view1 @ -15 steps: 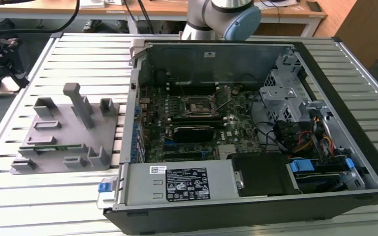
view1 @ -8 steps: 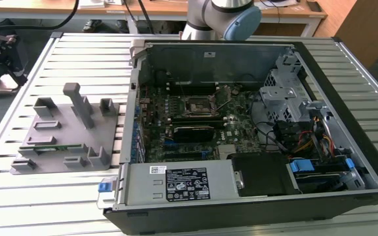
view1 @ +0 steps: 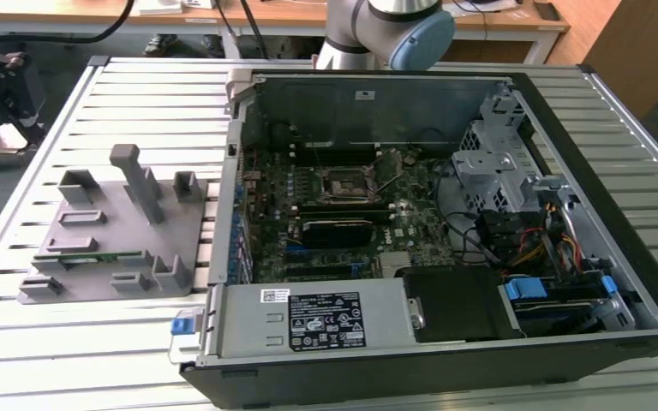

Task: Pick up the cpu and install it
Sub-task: 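Pick up the cpu and move it towards the insertion slot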

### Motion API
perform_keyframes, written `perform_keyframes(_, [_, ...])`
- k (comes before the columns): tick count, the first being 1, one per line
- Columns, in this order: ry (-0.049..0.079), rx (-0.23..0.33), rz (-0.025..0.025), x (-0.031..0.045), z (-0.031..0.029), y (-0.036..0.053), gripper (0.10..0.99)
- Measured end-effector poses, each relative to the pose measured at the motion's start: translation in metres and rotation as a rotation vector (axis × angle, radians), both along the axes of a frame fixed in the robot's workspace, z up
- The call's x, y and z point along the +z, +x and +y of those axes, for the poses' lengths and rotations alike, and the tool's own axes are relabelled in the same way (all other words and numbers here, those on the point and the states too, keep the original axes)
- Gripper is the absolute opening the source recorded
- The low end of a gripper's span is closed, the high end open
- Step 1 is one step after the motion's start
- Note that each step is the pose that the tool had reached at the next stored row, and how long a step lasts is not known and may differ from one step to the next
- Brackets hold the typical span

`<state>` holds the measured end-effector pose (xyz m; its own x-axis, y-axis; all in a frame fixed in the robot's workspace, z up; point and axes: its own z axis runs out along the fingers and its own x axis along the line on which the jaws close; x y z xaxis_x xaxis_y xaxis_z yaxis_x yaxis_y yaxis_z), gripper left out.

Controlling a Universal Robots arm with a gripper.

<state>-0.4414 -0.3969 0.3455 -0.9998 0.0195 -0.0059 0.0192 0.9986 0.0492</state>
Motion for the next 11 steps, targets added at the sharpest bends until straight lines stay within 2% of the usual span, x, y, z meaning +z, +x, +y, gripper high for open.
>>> perform_keyframes(11, [0.000, -0.001, 0.0001, 0.0140, 0.0011, 0.0000, 0.537])
